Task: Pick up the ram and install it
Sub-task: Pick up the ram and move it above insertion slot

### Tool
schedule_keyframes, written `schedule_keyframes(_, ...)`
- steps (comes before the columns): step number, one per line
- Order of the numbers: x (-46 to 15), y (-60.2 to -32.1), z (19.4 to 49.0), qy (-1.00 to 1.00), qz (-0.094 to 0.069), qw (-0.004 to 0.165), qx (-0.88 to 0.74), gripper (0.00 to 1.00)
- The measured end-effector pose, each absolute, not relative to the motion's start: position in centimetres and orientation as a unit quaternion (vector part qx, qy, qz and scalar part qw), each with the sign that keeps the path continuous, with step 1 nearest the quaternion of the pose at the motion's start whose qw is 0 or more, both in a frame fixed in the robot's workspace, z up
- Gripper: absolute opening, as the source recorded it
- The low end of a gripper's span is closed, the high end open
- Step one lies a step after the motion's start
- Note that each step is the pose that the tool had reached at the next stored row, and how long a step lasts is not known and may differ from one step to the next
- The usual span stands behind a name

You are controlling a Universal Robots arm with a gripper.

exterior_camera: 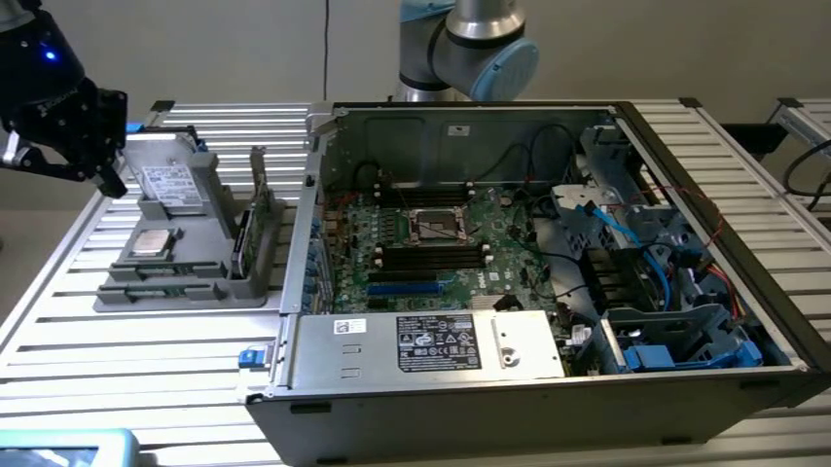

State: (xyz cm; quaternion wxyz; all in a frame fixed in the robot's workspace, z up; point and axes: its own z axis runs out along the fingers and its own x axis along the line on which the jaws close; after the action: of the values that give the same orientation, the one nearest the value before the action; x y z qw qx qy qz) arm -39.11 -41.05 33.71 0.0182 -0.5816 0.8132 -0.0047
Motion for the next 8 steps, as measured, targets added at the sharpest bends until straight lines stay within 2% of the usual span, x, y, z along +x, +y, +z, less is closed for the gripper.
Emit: schedule_keyframes(8,-39.11,-41.06,33.69,0.769,-0.005,0.017,-0.639,0.11)
